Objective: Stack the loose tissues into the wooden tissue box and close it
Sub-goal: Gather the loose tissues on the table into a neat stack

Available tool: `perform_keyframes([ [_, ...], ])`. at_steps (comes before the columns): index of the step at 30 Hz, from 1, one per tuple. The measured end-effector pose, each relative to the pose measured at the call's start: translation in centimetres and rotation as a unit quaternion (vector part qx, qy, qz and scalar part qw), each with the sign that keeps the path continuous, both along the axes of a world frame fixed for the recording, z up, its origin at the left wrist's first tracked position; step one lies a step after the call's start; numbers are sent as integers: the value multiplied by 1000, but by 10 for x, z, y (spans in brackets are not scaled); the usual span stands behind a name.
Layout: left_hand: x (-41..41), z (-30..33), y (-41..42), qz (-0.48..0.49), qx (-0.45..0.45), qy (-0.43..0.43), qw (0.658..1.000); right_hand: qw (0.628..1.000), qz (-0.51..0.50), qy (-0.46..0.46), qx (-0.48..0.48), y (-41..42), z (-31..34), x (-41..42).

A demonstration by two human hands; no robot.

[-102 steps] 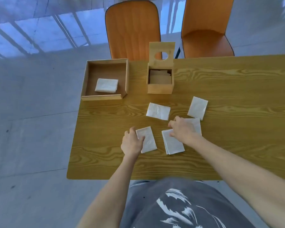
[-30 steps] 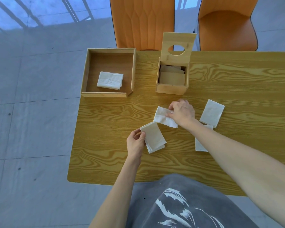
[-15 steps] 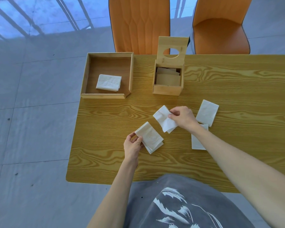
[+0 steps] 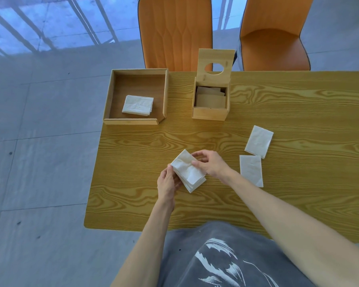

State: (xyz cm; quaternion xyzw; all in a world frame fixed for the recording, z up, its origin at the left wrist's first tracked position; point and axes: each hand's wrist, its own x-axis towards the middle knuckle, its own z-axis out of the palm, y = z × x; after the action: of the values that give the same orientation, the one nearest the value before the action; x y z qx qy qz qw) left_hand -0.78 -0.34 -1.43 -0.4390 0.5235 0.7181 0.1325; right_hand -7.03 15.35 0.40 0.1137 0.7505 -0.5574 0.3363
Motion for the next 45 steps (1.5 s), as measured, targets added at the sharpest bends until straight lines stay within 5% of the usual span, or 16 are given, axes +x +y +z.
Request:
perform_keyframes([
  [15,-3,-7,8,-45,-14,19,999,948,91,151,264,-8,-16,15],
  [24,-15,-4,37,-120,-18,20,992,934,-93,156,307,49,-7,36],
  [30,-19,4,56,-178,-22,29,983,890,-240,58,383,98,-9,57],
  [35,-16,11,66,-206,-52,37,977,881,-254,-7,398,113,-15,64],
  [45,-10,12,71,-166,-52,37,984,903,-223,44,365,120,-11,58],
])
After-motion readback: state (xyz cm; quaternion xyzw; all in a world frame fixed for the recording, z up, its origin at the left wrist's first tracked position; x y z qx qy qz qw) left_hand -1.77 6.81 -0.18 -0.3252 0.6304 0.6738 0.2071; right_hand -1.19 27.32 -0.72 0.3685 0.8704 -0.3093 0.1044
